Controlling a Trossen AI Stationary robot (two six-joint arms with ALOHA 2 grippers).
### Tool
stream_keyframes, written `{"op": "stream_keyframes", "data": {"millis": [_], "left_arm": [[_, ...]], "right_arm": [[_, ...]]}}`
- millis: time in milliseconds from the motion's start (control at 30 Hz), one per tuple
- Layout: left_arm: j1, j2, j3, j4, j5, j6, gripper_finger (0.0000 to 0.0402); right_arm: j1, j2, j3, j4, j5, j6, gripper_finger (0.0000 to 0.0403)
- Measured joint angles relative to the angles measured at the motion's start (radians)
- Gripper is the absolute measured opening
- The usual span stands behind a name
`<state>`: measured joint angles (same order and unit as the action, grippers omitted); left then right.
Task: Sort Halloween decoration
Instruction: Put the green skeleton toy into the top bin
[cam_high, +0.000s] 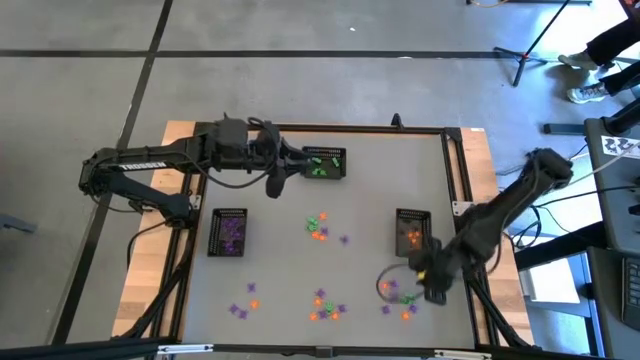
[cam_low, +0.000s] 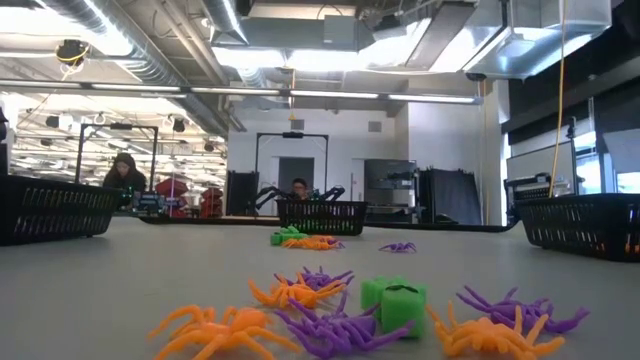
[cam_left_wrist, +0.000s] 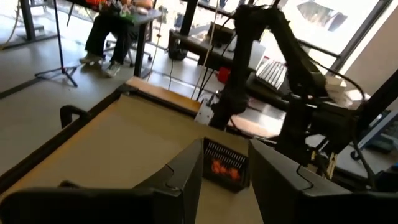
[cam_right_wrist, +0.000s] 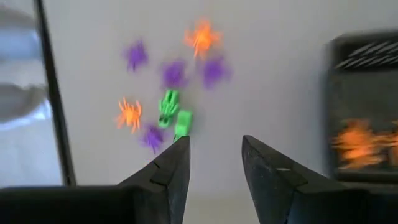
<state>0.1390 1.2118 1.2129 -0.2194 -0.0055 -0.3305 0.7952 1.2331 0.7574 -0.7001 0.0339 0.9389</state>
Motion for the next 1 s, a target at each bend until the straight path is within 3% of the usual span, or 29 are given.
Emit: {"op": "stream_keyframes", "data": {"millis": [367,700,1000], "left_arm": [[-0.010,0.000,0.000,-0.068,0.051,-0.017,0.0119],[-0.036,0.000,0.000,-0.086,0.052,-0.018,0.0119],[-0.043,0.000,0.000,-0.087,0.052,-0.001,0.0119]], "right_arm": [[0.075,0.275,0.000,0.210,-0.024,0.113,0.0142],[0.076,0.382,0.006,0.264,-0.009,0.213,0.0138],[0.075,0.357,0.009,0.247,-0.006,0.240,0.0027]]}}
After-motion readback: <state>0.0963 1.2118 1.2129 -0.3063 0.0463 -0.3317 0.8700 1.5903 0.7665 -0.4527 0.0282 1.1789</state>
